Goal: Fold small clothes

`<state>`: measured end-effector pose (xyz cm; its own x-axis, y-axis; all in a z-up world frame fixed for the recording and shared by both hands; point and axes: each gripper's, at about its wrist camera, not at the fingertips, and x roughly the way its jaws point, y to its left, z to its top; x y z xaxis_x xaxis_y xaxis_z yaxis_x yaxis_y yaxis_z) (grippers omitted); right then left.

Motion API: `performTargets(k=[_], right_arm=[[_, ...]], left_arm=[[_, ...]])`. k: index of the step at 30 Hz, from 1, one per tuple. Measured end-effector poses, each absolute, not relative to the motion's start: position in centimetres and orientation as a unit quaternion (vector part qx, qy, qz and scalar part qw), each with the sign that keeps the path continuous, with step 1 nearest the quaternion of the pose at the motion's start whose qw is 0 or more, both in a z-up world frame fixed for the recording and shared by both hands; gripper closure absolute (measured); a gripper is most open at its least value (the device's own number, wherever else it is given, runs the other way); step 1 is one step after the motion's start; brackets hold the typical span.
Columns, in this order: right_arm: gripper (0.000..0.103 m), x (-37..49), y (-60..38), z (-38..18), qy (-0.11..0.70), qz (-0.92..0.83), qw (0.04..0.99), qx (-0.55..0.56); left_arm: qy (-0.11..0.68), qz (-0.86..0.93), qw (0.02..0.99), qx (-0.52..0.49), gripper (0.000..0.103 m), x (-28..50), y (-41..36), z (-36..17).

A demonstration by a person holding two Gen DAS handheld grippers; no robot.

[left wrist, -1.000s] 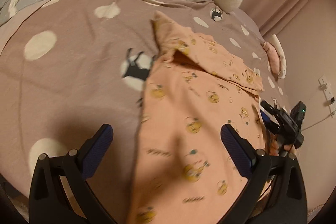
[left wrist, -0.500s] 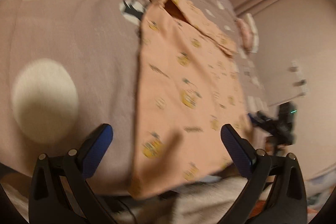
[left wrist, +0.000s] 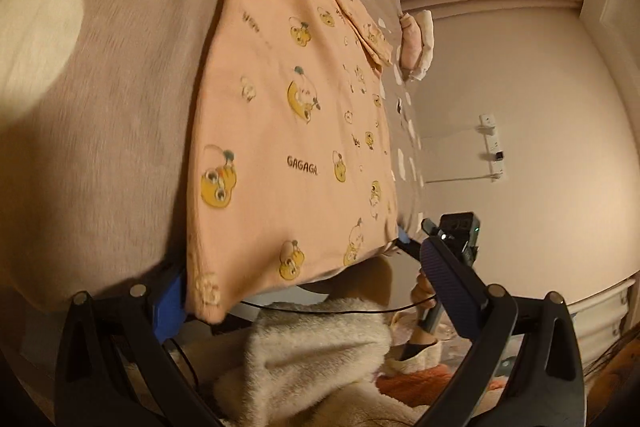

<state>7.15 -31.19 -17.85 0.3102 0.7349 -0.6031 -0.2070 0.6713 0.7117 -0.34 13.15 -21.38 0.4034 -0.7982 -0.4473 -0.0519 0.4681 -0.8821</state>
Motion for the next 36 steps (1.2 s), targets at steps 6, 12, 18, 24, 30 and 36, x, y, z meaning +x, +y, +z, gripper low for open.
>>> performTargets(k=[6,12,18,24,30,36], right_arm=[[0.016,6.2,-30.5,-18.4,0.497,0.32,0.752,0.292],[0.02,5.8,-28.4,-18.8,0.504,0.347,0.735,0.294],[0.05,5.9,-29.6,-18.6,0.492,0.313,0.759,0.29],[0.057,5.8,-30.5,-18.6,0.483,0.29,0.776,0.283],[0.068,6.0,-29.6,-18.5,0.476,0.275,0.799,0.243],[0.095,6.0,-29.3,-18.9,0.474,0.245,0.816,0.221]], left_arm=[[0.478,-0.257,0.716,-0.44,0.002,0.1,12.2,-20.7],[0.494,-0.257,0.733,-0.39,0.004,1.4,9.0,-19.6],[0.506,-0.218,0.74,-0.386,0.025,1.6,9.1,-19.8],[0.508,-0.175,0.757,-0.372,0.044,1.3,9.0,-19.7],[0.527,-0.116,0.791,-0.288,0.077,1.3,7.6,-19.2],[0.522,-0.088,0.798,-0.288,0.094,1.1,8.2,-19.8]])
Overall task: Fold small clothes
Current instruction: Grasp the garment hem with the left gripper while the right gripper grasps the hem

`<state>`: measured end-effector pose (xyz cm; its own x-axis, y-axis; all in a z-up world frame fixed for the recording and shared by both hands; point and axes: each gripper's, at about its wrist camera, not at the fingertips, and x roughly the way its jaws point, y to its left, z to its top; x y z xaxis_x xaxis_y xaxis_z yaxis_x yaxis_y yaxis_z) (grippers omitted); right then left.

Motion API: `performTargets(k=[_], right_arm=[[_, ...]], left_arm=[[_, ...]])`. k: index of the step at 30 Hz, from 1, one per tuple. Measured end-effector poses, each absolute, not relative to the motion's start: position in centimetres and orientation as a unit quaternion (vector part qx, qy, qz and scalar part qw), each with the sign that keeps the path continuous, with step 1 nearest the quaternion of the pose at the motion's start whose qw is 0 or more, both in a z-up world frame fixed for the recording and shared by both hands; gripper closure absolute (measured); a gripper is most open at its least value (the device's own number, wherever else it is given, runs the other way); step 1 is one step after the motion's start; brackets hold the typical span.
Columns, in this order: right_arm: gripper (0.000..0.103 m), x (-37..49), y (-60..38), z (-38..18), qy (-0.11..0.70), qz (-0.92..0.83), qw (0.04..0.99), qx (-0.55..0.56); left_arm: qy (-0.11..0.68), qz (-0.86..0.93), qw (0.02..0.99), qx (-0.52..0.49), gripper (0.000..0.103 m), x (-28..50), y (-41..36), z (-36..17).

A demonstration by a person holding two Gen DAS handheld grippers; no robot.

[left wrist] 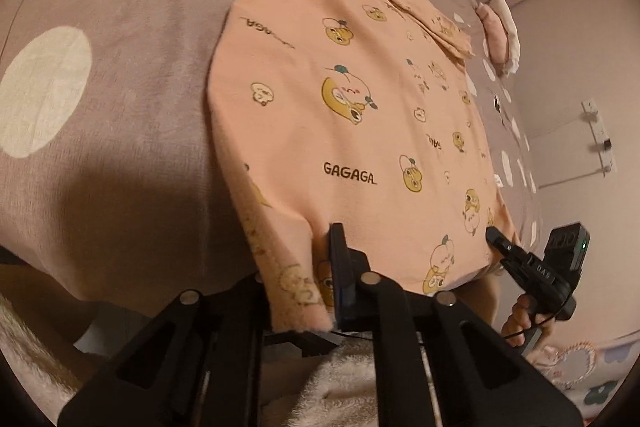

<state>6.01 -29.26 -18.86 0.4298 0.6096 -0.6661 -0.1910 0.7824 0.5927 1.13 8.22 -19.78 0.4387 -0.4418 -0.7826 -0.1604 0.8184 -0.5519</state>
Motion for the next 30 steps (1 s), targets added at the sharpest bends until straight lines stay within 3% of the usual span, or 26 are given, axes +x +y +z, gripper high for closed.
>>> performTargets(k=[9,30], right_arm=[[0.096,5.4,-29.7,-17.9,0.446,0.259,0.824,0.233],[0.096,9.2,-28.5,-12.0,0.362,0.312,0.843,0.248]], left_arm=[[0.52,-0.081,0.815,-0.245,0.096,0.9,7.1,-18.3],[0.438,-0.104,0.833,-0.321,0.1,3.6,10.0,-12.9]])
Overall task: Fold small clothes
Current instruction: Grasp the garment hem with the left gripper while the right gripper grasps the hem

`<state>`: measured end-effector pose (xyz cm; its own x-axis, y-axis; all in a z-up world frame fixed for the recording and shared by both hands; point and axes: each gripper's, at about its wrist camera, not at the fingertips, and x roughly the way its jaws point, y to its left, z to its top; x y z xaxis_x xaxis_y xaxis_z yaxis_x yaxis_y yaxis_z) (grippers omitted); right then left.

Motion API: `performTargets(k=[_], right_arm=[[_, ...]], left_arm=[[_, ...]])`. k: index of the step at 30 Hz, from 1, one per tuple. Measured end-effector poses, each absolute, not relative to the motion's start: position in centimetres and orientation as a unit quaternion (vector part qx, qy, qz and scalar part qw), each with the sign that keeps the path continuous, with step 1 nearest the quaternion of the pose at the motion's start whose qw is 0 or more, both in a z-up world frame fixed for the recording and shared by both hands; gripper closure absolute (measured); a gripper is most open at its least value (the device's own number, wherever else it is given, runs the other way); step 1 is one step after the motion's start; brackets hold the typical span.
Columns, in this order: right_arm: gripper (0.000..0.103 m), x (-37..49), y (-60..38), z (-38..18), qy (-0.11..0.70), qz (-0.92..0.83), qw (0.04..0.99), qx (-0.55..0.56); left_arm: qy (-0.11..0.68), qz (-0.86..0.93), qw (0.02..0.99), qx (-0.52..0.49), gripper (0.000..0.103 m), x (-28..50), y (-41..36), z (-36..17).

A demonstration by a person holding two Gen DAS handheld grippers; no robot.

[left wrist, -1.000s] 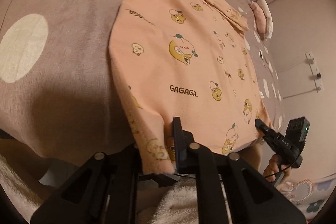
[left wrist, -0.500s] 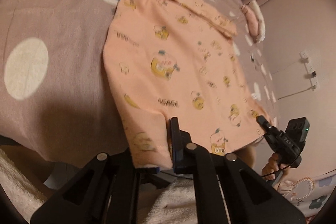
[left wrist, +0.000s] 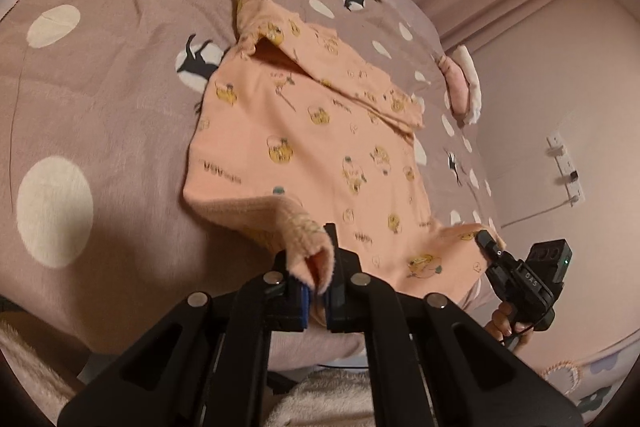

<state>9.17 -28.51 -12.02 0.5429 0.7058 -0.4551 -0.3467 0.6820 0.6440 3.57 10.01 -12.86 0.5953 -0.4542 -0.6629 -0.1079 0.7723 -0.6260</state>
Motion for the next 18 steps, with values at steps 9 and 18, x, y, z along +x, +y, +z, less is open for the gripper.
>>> performTargets(k=[9,18], right_arm=[[0.096,12.1,-28.3,-9.4,0.338,0.314,0.852,0.249],[0.096,16.5,-27.0,-6.8,0.32,0.304,0.868,0.227]], left_arm=[[0.408,-0.111,0.845,-0.327,0.1,7.0,11.1,-10.0],[0.367,-0.092,0.854,-0.357,0.1,12.0,13.4,-9.2]])
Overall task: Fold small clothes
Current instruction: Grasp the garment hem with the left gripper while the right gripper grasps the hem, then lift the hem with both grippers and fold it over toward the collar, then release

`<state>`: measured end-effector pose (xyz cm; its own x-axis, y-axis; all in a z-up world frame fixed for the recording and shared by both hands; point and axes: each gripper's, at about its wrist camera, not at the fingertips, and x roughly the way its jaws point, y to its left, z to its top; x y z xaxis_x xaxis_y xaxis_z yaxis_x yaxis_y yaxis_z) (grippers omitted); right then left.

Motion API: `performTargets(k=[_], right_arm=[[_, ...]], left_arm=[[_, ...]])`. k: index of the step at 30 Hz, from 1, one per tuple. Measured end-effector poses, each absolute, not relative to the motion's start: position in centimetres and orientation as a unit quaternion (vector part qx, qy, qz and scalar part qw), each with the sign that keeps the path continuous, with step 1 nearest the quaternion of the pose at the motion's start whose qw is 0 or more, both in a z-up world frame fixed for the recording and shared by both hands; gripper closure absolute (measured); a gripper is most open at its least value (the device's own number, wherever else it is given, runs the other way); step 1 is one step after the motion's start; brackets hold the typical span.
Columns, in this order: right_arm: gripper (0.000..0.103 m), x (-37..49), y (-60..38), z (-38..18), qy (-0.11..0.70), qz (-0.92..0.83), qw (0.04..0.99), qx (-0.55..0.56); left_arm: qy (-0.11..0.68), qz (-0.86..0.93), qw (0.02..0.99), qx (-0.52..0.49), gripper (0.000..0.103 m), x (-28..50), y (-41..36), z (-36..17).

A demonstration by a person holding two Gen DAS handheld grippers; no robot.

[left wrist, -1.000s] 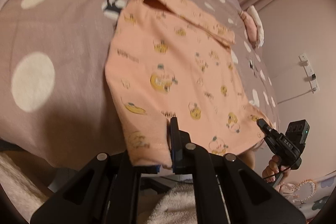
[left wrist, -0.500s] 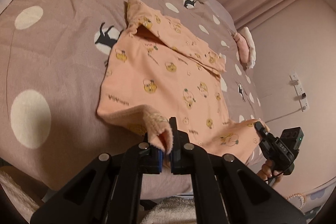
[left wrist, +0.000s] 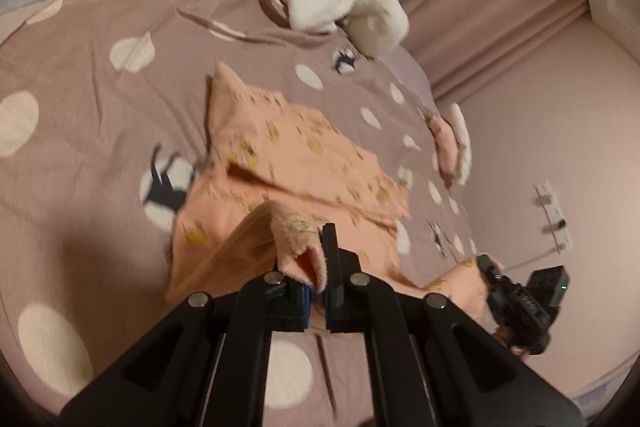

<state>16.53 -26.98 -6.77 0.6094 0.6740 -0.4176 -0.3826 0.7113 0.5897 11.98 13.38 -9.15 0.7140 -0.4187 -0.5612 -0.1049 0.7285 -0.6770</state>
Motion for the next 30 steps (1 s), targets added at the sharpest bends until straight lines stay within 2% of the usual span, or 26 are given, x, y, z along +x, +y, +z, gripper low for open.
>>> performTargets(k=[4,13,20,27,29,30], right_arm=[[0.096,19.3,-26.4,-6.4,0.319,0.298,0.871,0.224],[0.096,25.9,-24.7,-6.4,0.33,0.292,0.868,0.227],[0.096,31.5,-22.4,-6.8,0.362,0.281,0.864,0.21],[0.096,36.5,-20.8,-9.5,0.405,0.248,0.855,0.21],[0.096,37.5,-20.7,-10.5,0.421,0.228,0.851,0.216],[0.096,38.1,-20.7,-11.1,0.433,0.221,0.845,0.222]], left_arm=[[0.34,-0.115,0.84,-0.407,0.1,14.4,14.9,-10.0],[0.315,-0.09,0.838,-0.436,0.1,21.2,17.8,-10.2],[0.315,-0.057,0.821,-0.473,0.1,25.7,20.8,-12.0],[0.351,0.009,0.804,-0.481,0.1,29.7,22.6,-15.0],[0.361,0.031,0.787,-0.5,0.091,30.2,23.3,-16.2],[0.362,0.04,0.778,-0.513,0.081,30.2,23.8,-16.9]])
